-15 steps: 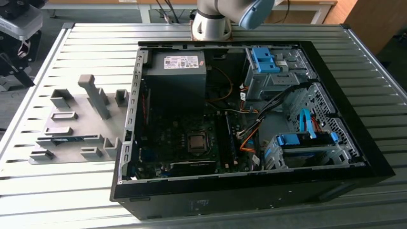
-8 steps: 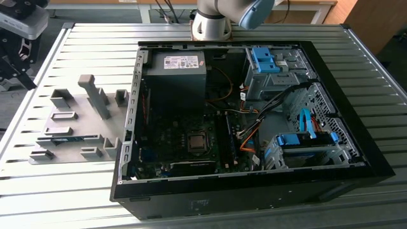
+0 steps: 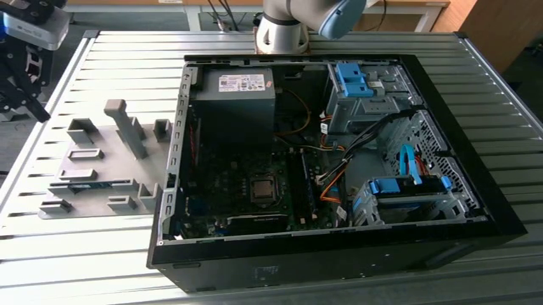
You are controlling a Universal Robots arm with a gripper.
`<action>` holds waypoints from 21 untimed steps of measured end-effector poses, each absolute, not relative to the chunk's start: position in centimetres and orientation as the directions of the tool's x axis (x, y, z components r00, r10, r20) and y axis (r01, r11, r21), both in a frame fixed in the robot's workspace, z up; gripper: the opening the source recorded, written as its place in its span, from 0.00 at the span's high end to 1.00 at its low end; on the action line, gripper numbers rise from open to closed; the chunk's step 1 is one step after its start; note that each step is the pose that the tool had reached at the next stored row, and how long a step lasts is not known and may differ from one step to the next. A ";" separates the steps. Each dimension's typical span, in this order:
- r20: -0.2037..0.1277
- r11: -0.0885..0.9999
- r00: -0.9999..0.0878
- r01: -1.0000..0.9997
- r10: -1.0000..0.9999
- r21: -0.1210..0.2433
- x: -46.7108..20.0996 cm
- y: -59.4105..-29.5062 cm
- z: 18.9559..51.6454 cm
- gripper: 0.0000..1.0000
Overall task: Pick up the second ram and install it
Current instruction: 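Pick up the second ram and move it above second insertion slot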
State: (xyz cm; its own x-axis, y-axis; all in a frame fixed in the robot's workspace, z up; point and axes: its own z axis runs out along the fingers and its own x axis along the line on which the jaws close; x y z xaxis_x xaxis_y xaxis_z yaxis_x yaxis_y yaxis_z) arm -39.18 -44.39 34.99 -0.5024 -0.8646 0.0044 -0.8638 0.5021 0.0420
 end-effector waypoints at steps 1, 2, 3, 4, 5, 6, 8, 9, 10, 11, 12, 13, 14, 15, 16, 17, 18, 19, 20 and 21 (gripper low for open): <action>0.004 0.501 -0.501 -0.864 -0.865 0.042 -39.2 -44.4 34.9 0.89; 0.004 0.501 -0.501 -0.864 -0.865 0.042 -39.2 -44.4 34.9 0.89; 0.005 0.501 -0.501 -0.865 -0.865 0.042 -39.2 -44.4 34.8 0.89; 0.005 0.501 -0.501 -0.864 -0.865 0.042 -39.2 -44.4 34.8 0.89; 0.005 0.500 -0.500 -0.865 -0.866 0.042 -39.2 -44.4 34.7 0.89; 0.005 0.493 -0.493 -0.869 -0.870 0.042 -39.2 -44.4 34.7 0.89; 0.005 0.462 -0.462 -0.886 -0.887 0.042 -39.2 -44.4 34.7 0.89; 0.005 0.447 -0.447 -0.894 -0.895 0.042 -39.2 -44.4 34.7 0.89; 0.005 0.431 -0.431 -0.901 -0.902 0.042 -39.2 -44.4 34.6 0.89; 0.005 0.421 -0.421 -0.906 -0.907 0.041 -39.2 -44.4 34.6 0.89; 0.005 0.418 -0.418 -0.907 -0.908 0.041 -39.2 -44.4 34.6 0.89; 0.005 0.415 -0.415 -0.909 -0.910 0.041 -39.2 -44.4 34.6 0.89; 0.005 0.410 -0.410 -0.911 -0.912 0.041 -39.2 -44.4 34.6 0.89; 0.005 0.402 -0.402 -0.915 -0.916 0.041 -39.2 -44.4 34.6 0.89; 0.005 0.387 -0.387 -0.921 -0.922 0.041 -39.2 -44.4 34.6 0.89; 0.005 0.370 -0.371 -0.928 -0.929 0.041 -39.2 -44.4 34.6 0.89; 0.005 0.354 -0.354 -0.934 -0.935 0.041 -39.2 -44.4 34.5 0.89; 0.005 0.337 -0.337 -0.941 -0.942 0.041 -39.2 -44.4 34.5 0.89; 0.005 0.319 -0.320 -0.947 -0.948 0.041 -39.2 -44.4 34.5 0.89; 0.005 0.306 -0.306 -0.951 -0.952 0.041 -39.2 -44.4 34.4 0.89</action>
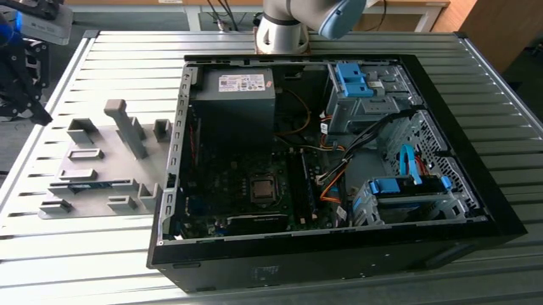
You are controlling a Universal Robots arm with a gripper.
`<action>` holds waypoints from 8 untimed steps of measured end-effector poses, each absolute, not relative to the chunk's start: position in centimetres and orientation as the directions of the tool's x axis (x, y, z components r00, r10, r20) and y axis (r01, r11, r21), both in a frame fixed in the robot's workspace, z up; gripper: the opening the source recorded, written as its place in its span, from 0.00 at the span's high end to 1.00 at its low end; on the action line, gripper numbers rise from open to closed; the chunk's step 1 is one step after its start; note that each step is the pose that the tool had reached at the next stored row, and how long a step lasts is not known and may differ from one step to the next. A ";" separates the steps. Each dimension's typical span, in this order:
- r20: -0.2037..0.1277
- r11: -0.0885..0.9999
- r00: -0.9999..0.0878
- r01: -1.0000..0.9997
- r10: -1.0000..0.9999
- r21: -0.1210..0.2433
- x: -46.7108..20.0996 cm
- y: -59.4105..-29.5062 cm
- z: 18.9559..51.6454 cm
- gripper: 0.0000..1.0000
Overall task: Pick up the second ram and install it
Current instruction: 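Pick up the second ram and move it above second insertion slot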
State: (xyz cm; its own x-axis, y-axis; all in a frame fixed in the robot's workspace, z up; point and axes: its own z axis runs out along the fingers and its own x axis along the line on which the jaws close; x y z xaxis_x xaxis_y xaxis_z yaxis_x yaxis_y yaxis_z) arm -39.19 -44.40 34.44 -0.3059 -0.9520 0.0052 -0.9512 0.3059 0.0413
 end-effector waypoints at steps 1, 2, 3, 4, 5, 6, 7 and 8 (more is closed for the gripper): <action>0.005 0.297 -0.297 -0.954 -0.955 0.041 -39.2 -44.4 34.4 0.89; 0.005 0.292 -0.292 -0.955 -0.956 0.041 -39.2 -44.5 34.4 0.89; 0.005 0.290 -0.290 -0.956 -0.957 0.041 -39.3 -44.6 34.3 0.89; 0.005 0.289 -0.289 -0.956 -0.957 0.040 -39.3 -44.6 34.3 0.89; 0.004 0.288 -0.288 -0.957 -0.958 0.038 -39.4 -44.7 34.2 0.83; 0.004 0.286 -0.286 -0.958 -0.958 0.037 -39.4 -44.8 34.2 0.83; 0.004 0.281 -0.281 -0.959 -0.960 0.037 -39.4 -44.9 34.1 0.83; 0.003 0.271 -0.271 -0.962 -0.963 0.036 -39.5 -44.9 34.0 0.83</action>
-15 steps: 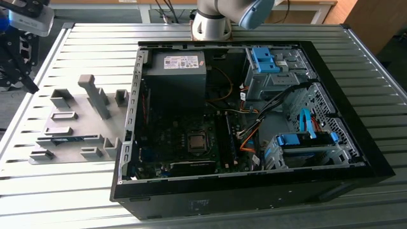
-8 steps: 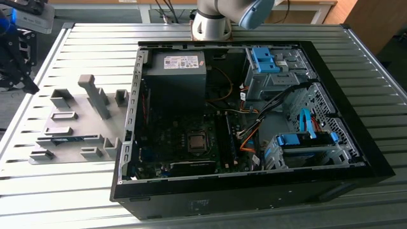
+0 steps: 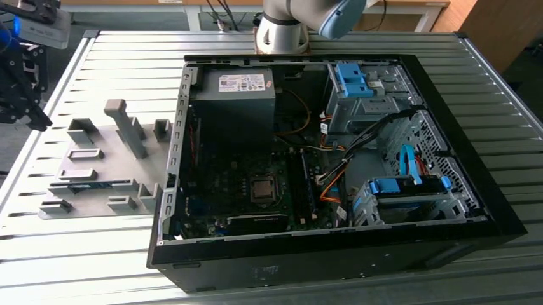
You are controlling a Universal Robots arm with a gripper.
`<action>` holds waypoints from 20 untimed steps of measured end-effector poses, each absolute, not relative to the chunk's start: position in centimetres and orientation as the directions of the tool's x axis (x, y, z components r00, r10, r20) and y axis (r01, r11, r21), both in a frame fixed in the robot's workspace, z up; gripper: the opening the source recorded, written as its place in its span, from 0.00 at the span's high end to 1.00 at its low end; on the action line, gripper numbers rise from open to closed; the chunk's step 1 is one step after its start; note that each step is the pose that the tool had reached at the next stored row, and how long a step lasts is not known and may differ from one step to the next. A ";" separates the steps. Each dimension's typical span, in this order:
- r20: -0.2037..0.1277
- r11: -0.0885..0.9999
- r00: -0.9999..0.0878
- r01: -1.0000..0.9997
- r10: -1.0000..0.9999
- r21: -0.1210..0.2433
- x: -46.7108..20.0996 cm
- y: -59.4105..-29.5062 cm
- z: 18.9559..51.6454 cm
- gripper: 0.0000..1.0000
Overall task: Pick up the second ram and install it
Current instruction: 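Pick up the second ram and move it above second insertion slot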
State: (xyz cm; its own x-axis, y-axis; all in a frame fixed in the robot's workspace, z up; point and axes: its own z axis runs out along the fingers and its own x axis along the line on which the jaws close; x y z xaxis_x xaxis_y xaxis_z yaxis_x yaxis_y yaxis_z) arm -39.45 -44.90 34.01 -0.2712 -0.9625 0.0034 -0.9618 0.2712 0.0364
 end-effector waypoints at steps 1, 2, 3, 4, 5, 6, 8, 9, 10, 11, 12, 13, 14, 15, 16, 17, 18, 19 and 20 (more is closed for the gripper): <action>0.004 0.258 -0.258 -0.966 -0.966 0.036 -39.5 -44.9 33.9 0.83; 0.004 0.242 -0.242 -0.970 -0.970 0.036 -39.5 -44.9 33.8 0.83; 0.003 0.228 -0.228 -0.973 -0.974 0.035 -39.5 -44.9 33.8 0.82; 0.003 0.214 -0.214 -0.976 -0.977 0.035 -39.5 -44.9 33.7 0.76; 0.003 0.206 -0.206 -0.978 -0.979 0.035 -39.5 -44.9 33.6 0.76; 0.003 0.202 -0.202 -0.979 -0.979 0.035 -39.5 -45.0 33.5 0.70; 0.003 0.201 -0.201 -0.979 -0.980 0.035 -39.5 -45.0 33.2 0.64; 0.003 0.200 -0.200 -0.979 -0.980 0.035 -39.5 -45.0 33.0 0.64; 0.003 0.200 -0.200 -0.979 -0.980 0.035 -39.5 -45.1 32.8 0.64; 0.003 0.200 -0.200 -0.979 -0.980 0.035 -39.5 -45.1 32.6 0.64; 0.003 0.200 -0.200 -0.979 -0.980 0.035 -39.5 -45.1 32.4 0.64; 0.003 0.200 -0.200 -0.979 -0.980 0.035 -39.5 -45.1 32.2 0.64; 0.003 0.197 -0.197 -0.980 -0.980 0.035 -39.5 -45.1 32.1 0.64; 0.003 0.186 -0.186 -0.982 -0.983 0.035 -39.5 -45.1 32.0 0.64; 0.003 0.171 -0.171 -0.985 -0.985 0.035 -39.5 -45.1 31.8 0.64; 0.003 0.153 -0.153 -0.988 -0.988 0.035 -39.5 -45.1 31.7 0.64; 0.003 0.138 -0.137 -0.990 -0.990 0.035 -39.5 -45.1 31.6 0.64; 0.003 0.127 -0.127 -0.991 -0.992 0.035 -39.5 -45.1 31.5 0.64; 0.004 0.124 -0.124 -0.992 -0.992 0.035 -39.5 -45.2 31.4 0.64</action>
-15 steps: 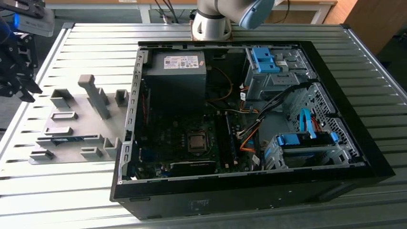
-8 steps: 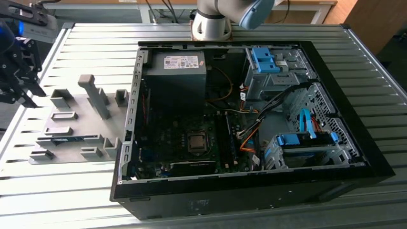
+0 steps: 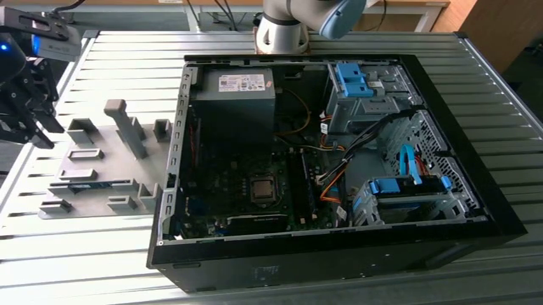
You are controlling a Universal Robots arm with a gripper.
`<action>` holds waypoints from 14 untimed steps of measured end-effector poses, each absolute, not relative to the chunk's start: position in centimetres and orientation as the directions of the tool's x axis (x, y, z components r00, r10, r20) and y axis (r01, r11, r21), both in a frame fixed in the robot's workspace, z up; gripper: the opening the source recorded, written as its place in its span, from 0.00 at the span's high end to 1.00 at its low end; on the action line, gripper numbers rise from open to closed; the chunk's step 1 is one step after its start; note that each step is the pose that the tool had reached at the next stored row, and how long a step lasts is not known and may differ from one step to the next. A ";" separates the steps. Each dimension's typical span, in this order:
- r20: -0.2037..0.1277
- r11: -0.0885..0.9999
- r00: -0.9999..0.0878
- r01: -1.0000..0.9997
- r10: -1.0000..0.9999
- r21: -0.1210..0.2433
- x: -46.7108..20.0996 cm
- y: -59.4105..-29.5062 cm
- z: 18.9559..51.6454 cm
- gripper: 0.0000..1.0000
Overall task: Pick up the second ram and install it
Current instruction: 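Pick up the second ram and move it above second insertion slot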
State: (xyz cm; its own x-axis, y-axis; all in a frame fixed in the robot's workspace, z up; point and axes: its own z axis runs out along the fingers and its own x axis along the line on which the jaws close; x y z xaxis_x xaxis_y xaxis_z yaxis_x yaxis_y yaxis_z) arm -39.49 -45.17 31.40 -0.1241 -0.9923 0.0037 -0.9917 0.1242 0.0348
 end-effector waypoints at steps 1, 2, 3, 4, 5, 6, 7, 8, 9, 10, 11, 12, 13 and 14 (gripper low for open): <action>0.004 0.123 -0.123 -0.992 -0.992 0.035 -39.5 -45.2 31.3 0.64; 0.004 0.123 -0.122 -0.992 -0.992 0.035 -39.5 -45.2 31.1 0.64; 0.004 0.121 -0.121 -0.992 -0.993 0.035 -39.5 -45.3 31.1 0.64; 0.004 0.120 -0.120 -0.992 -0.993 0.034 -39.5 -45.3 31.0 0.64; 0.004 0.116 -0.116 -0.993 -0.993 0.034 -39.5 -45.3 31.0 0.64; 0.004 0.110 -0.110 -0.993 -0.994 0.033 -39.5 -45.3 30.9 0.64; 0.004 0.103 -0.103 -0.994 -0.995 0.033 -39.5 -45.3 30.8 0.64; 0.004 0.097 -0.097 -0.995 -0.995 0.032 -39.5 -45.3 30.8 0.64; 0.004 0.093 -0.093 -0.995 -0.996 0.032 -39.5 -45.3 30.7 0.64; 0.004 0.091 -0.091 -0.995 -0.996 0.032 -39.5 -45.3 30.7 0.64; 0.004 0.090 -0.090 -0.995 -0.996 0.032 -39.5 -45.3 30.7 0.64; 0.004 0.090 -0.090 -0.995 -0.996 0.032 -39.5 -45.3 30.7 0.64; 0.004 0.090 -0.090 -0.995 -0.996 0.032 -39.5 -45.3 30.7 0.64; 0.004 0.090 -0.090 -0.995 -0.996 0.032 -39.5 -45.3 30.6 0.64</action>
State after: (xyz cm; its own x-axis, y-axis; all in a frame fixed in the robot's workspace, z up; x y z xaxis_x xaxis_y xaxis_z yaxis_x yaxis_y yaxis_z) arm -39.49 -45.31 30.65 -0.0901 -0.9959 0.0037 -0.9954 0.0902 0.0318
